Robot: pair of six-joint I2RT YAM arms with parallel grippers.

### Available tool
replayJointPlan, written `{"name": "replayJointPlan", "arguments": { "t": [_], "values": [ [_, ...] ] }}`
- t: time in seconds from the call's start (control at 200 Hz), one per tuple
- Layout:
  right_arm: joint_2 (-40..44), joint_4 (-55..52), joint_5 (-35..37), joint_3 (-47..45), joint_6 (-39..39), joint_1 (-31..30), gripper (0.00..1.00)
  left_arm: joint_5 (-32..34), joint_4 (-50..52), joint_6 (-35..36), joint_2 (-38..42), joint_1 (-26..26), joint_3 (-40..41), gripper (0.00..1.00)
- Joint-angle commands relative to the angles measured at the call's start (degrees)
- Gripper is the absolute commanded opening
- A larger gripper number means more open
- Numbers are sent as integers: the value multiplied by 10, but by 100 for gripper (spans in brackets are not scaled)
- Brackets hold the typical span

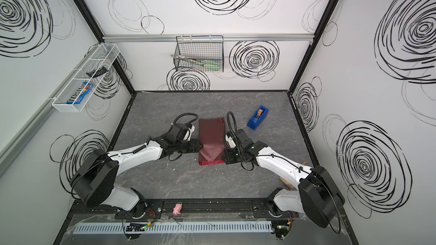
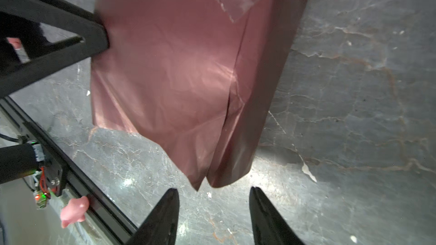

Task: Wrap a gift box in wrapping paper
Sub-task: Fold the wrapping paper for the gift box.

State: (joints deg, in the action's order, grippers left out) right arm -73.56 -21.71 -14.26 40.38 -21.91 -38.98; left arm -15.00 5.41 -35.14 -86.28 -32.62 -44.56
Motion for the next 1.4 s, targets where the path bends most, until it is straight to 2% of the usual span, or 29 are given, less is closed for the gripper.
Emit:
{"name": "replayJointPlan", "arguments": {
  "t": [0.0, 0.19, 0.715, 0.836, 1.126, 1.396],
  "values": [
    [-16, 13, 16, 15, -8, -3, 48, 4, -7, 4, 2, 0, 9, 59],
    [-24, 30, 12, 13, -14, -4, 36, 3, -9, 4, 2, 0, 14, 59],
    [-39, 40, 10, 33, -17, -6, 36, 1, -9, 4, 4, -1, 14, 61],
    [-47, 41, 10, 32, -20, -5, 29, 1, -8, 4, 5, -1, 15, 61],
    [-51, 44, 13, 31, -26, -5, 21, 0, -5, 3, 15, -1, 17, 62],
    [-59, 40, 16, 36, -33, -4, 5, -3, 0, 4, 23, -3, 14, 63]
  ]
}}
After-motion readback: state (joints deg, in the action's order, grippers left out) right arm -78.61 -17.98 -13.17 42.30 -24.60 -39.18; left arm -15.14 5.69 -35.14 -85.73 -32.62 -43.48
